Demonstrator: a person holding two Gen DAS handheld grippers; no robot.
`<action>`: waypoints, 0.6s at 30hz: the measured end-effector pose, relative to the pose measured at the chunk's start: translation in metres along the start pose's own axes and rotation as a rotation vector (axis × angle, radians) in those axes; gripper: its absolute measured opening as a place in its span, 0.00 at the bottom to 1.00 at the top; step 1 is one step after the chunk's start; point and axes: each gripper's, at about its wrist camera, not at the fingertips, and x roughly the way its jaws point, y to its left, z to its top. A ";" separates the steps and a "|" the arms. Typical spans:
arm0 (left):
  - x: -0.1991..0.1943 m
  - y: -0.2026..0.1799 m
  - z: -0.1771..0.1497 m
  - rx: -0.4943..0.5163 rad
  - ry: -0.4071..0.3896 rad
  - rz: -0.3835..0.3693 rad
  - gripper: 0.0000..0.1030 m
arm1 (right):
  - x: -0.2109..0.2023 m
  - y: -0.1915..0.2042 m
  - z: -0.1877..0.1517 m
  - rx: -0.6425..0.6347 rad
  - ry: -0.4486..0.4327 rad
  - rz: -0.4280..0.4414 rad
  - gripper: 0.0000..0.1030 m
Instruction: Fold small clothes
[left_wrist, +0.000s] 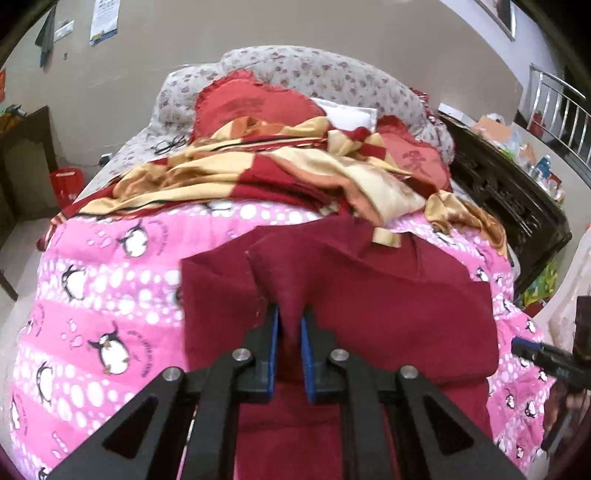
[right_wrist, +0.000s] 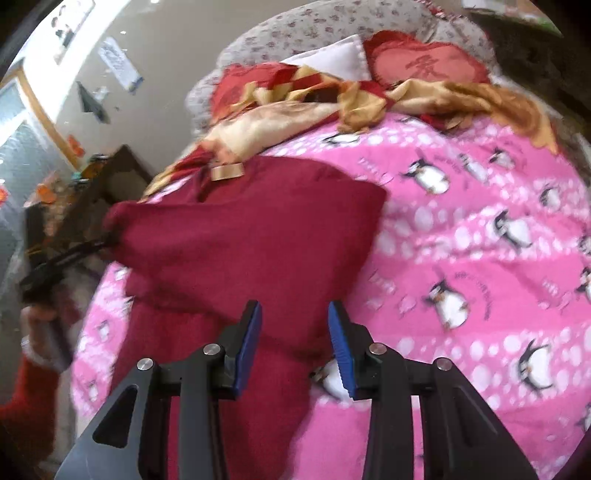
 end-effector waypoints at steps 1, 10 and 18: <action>0.004 0.005 -0.003 -0.008 0.009 0.019 0.11 | 0.004 -0.001 0.003 0.003 0.000 -0.017 0.63; 0.036 0.023 -0.029 -0.064 0.111 0.049 0.11 | 0.057 -0.016 0.035 0.127 0.032 0.040 0.66; 0.028 0.015 -0.026 -0.058 0.079 0.000 0.22 | 0.042 -0.008 0.052 0.054 -0.074 -0.079 0.34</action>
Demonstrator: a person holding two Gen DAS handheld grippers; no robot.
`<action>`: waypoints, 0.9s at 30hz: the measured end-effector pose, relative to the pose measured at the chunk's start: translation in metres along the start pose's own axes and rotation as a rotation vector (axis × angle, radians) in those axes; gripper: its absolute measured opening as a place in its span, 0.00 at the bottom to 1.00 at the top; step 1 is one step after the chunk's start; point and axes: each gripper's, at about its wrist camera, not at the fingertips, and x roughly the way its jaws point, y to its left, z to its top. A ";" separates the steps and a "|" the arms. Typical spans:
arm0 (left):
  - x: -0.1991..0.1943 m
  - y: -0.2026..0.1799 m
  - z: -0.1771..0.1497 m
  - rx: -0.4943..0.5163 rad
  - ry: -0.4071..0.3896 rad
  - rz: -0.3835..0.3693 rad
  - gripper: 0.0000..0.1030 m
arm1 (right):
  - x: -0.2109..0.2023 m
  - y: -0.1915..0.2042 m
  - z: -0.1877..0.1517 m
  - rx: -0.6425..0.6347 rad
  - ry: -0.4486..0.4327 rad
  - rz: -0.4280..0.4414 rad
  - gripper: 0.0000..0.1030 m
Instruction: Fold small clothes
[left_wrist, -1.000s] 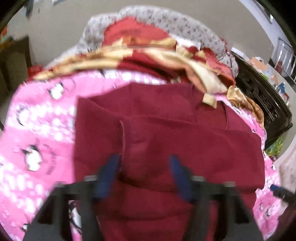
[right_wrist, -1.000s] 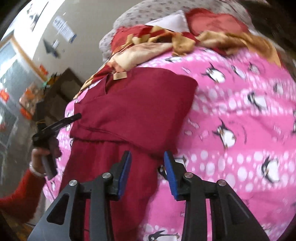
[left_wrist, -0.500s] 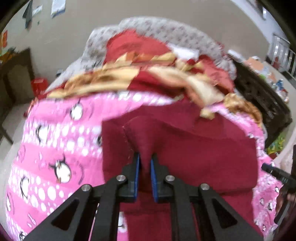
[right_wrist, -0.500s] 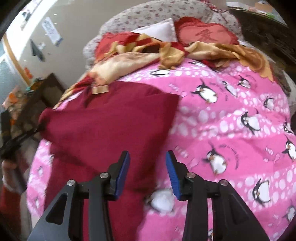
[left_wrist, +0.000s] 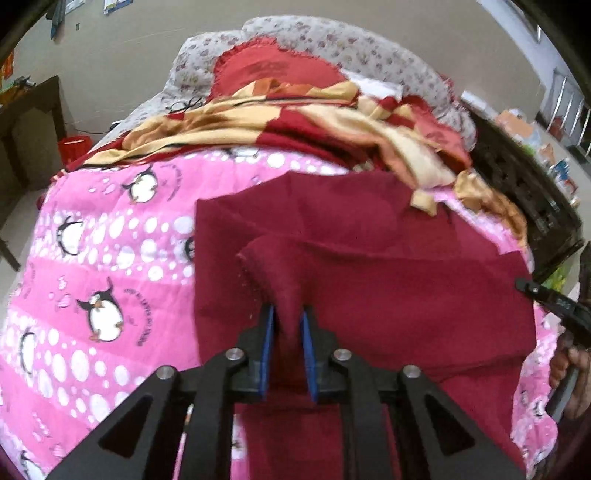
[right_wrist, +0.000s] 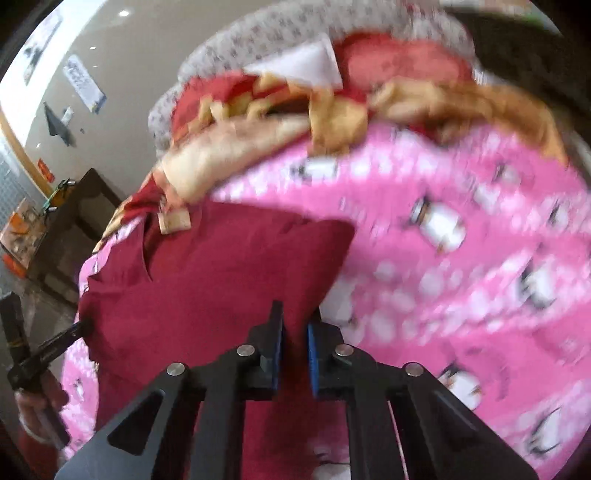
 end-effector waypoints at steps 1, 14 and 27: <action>0.004 -0.001 -0.002 -0.005 0.001 -0.008 0.31 | 0.004 -0.005 0.002 0.012 0.007 -0.023 0.34; 0.016 0.000 -0.004 -0.002 0.016 0.091 0.53 | -0.022 0.017 -0.022 -0.088 0.066 0.063 0.45; 0.024 -0.005 -0.013 0.042 0.005 0.187 0.57 | -0.029 0.008 -0.049 -0.101 0.083 -0.006 0.37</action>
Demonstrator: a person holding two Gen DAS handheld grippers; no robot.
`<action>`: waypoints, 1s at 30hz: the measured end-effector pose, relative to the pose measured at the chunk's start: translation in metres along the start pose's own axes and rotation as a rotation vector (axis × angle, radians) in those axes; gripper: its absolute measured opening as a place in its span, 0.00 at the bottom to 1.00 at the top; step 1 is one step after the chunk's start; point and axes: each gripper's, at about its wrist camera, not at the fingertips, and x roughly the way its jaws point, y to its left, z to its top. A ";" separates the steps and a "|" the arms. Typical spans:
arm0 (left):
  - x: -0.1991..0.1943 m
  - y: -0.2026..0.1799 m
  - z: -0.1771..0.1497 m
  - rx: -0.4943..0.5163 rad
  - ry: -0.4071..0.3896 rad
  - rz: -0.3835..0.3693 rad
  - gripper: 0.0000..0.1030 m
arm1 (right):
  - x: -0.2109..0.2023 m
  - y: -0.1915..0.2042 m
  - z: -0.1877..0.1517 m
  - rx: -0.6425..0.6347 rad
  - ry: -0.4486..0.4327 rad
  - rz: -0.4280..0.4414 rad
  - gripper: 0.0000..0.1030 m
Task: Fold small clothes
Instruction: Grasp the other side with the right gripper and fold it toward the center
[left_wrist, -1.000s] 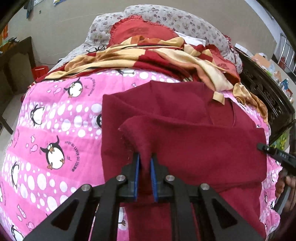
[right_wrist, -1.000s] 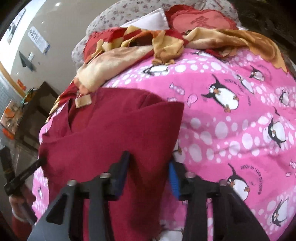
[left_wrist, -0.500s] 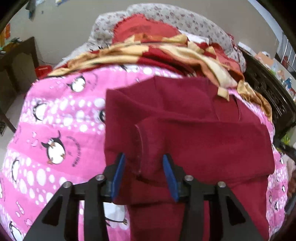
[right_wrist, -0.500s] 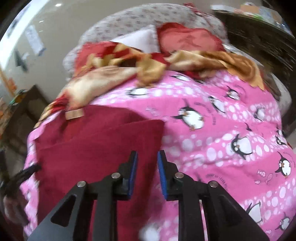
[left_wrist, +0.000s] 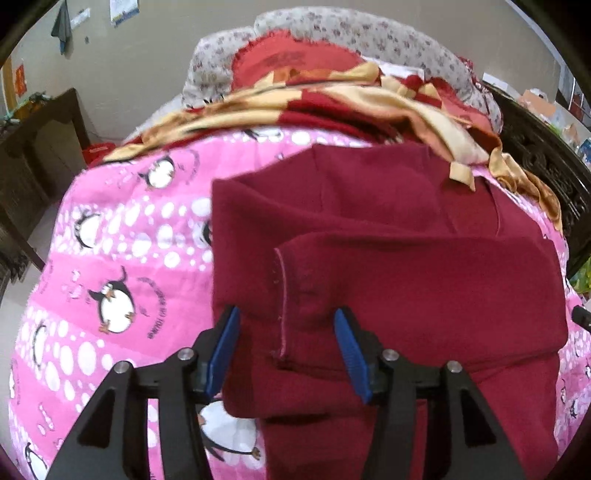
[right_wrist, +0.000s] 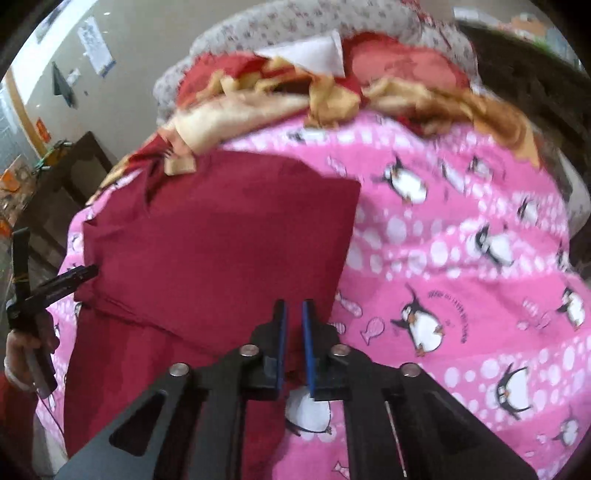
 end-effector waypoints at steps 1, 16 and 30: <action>0.001 0.001 -0.002 -0.003 0.005 0.008 0.59 | 0.002 0.002 -0.002 0.000 0.004 0.022 0.37; -0.054 0.010 -0.045 -0.009 -0.009 0.023 0.78 | -0.041 0.005 -0.022 -0.010 0.017 0.034 0.47; -0.094 0.025 -0.101 -0.039 0.049 -0.012 0.78 | -0.152 -0.015 -0.065 -0.115 0.089 0.136 0.56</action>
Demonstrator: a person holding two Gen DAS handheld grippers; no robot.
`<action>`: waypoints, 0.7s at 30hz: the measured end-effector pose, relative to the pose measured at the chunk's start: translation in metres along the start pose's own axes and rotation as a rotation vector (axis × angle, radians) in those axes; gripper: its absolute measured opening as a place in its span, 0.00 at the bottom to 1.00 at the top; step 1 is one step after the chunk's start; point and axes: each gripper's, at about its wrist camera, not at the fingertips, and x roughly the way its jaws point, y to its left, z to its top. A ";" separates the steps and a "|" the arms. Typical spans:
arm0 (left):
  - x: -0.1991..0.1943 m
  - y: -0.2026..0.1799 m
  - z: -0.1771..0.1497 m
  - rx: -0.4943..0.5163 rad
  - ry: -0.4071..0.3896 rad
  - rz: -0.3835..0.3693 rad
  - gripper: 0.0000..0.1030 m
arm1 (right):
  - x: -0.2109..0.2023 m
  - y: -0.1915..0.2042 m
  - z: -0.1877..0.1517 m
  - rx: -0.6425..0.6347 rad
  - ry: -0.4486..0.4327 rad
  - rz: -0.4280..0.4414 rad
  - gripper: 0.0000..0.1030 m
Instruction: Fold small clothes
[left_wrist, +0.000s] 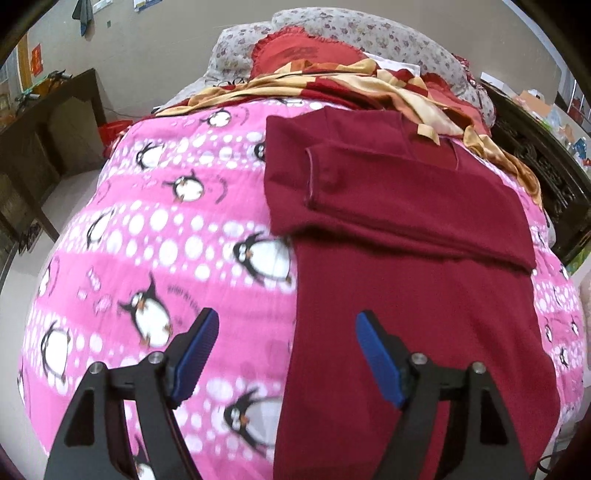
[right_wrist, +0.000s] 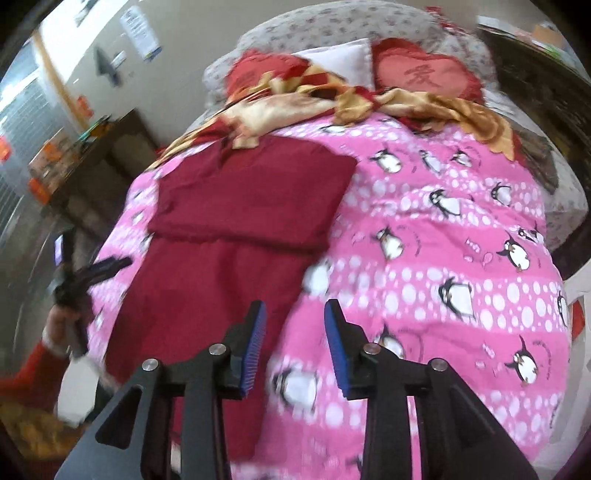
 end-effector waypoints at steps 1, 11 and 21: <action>-0.003 0.001 -0.004 0.001 0.000 0.005 0.78 | -0.008 0.001 -0.006 -0.014 -0.003 -0.001 0.57; -0.013 0.010 -0.038 -0.015 0.053 0.006 0.78 | 0.081 0.000 -0.013 0.069 -0.033 -0.022 0.77; -0.021 0.024 -0.052 -0.041 0.073 0.021 0.78 | 0.169 0.001 0.019 0.093 0.018 -0.045 0.33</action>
